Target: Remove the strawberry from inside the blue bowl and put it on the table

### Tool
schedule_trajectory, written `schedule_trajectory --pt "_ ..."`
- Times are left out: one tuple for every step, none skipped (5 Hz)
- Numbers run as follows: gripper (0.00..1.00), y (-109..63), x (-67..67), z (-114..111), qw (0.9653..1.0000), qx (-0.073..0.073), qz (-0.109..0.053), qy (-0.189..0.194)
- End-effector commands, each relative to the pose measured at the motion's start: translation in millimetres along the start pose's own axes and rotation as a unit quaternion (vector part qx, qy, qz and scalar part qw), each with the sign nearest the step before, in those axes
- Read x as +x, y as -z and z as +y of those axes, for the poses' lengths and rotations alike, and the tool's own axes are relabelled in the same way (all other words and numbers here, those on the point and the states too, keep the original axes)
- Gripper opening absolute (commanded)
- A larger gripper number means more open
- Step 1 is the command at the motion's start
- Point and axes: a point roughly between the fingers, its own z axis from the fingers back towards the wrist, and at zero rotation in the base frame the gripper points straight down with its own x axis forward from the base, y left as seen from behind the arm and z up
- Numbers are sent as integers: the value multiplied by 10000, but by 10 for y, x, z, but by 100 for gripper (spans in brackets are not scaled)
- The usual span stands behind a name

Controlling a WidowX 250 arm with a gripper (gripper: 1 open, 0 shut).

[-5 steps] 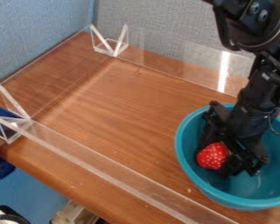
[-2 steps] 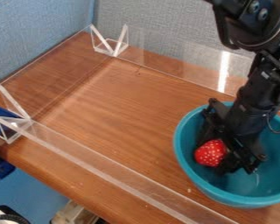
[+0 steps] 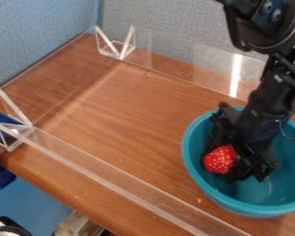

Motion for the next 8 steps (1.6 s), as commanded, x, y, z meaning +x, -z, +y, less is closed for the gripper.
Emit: schedule_trajectory --pt "0 -294 -22 148 9987 95 -465 -202" --pt "0 -296 -45 162 9987 115 -462 -208" --pt "0 -292 -69 180 9986 127 -456 -224" --pt "0 -284 -93 198 9986 137 -448 -235" --pt "0 -283 -120 216 9986 155 -443 -244" --pt "0 -280 -143 228 9986 161 -443 -251" --pt "0 -266 -161 235 9986 163 -440 -253" --pt "0 -265 -181 240 9985 169 -446 -251"
